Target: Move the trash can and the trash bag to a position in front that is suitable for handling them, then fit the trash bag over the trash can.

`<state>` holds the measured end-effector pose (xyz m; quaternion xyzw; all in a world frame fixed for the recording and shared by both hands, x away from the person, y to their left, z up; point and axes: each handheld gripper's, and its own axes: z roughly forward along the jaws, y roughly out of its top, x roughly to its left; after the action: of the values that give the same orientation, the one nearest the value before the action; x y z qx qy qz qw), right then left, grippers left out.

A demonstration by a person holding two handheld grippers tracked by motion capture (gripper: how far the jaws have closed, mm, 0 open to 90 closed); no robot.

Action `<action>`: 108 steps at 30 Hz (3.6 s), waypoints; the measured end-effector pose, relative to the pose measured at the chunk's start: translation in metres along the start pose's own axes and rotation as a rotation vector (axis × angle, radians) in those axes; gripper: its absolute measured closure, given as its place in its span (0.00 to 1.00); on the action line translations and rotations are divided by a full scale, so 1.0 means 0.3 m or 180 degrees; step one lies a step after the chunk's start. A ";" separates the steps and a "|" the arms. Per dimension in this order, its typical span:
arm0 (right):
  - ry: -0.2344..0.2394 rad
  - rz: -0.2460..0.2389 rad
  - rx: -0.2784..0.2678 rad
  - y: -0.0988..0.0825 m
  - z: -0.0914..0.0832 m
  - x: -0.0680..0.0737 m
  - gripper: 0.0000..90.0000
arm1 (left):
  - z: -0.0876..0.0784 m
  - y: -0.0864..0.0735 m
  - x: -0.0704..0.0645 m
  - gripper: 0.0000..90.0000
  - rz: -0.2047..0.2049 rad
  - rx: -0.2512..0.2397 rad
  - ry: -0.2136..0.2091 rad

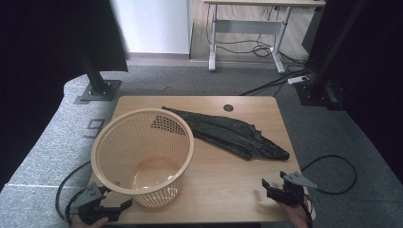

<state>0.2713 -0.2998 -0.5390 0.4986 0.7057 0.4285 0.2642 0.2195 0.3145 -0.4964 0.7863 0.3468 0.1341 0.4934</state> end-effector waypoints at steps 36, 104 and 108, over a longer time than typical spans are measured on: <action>0.0155 0.0041 0.0008 -0.031 -0.033 0.017 0.17 | 0.343 0.207 -0.097 0.21 0.0364 0.0265 -0.0062; 0.0160 -0.0162 0.0806 0.309 0.553 0.211 0.97 | 0.170 0.069 -0.003 0.25 0.0170 0.0307 0.0705; 0.0260 -0.0263 0.0693 0.275 0.457 0.220 0.97 | 0.172 0.073 -0.012 0.25 0.0180 0.0289 0.0730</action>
<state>0.3965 -0.1806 -0.5313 0.4769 0.7782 0.3580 0.1969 0.2546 0.2710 -0.5013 0.7968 0.3844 0.2212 0.4104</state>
